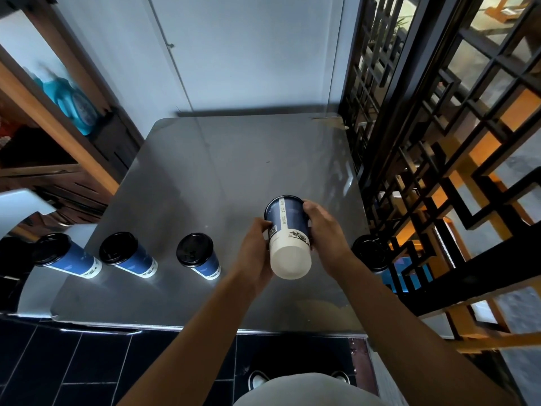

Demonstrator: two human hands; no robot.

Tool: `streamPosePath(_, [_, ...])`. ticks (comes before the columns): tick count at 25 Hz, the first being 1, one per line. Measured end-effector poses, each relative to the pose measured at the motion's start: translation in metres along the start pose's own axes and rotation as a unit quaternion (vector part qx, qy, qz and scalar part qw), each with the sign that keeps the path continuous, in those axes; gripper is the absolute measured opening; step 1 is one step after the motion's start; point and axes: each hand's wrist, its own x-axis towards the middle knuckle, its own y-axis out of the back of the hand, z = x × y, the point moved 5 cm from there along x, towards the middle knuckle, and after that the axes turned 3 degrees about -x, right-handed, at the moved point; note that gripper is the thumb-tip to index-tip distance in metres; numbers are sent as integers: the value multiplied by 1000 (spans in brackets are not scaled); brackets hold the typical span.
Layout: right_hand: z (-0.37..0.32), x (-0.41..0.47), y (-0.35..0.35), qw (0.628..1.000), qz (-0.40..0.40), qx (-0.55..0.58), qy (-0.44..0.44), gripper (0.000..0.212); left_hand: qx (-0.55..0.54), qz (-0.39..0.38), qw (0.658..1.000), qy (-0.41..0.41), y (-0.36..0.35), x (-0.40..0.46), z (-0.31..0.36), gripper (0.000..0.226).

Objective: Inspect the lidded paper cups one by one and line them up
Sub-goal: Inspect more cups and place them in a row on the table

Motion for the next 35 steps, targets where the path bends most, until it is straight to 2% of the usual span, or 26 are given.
streamPosePath(4, [6,6,-1,1000,-3,9,4,36,24,-2,1000,-7,3,6,0,55])
streamPosePath(6, [16,6,1,1000,-23,12,-17,50,75,17,996,-40,12,12,0,57])
streamPosePath(8, [31,3,6,995,-96,8,-35,59,130,36,988,-70,25,17,0,51])
streamPosePath(10, [43,-2,12,980,-179,-75,-33,49,189,23,980,-65,38,20,-5,39])
streamPosePath(11, [50,-1,17,973,-194,-125,-29,51,223,15,973,-59,44,21,-9,35])
streamPosePath(13, [59,6,26,966,-182,-185,-12,68,288,6,955,-67,55,25,-17,33])
streamPosePath(15, [68,14,26,963,-176,-202,-4,78,339,10,936,-94,61,28,-24,42])
streamPosePath(20, [103,34,22,920,-115,-368,70,74,427,43,893,-136,74,57,-49,51])
streamPosePath(26, [135,55,10,910,-106,-393,74,72,485,63,863,-126,98,88,-64,59])
streamPosePath(35, [160,65,-8,911,-107,-394,63,59,494,99,857,-108,124,95,-66,60])
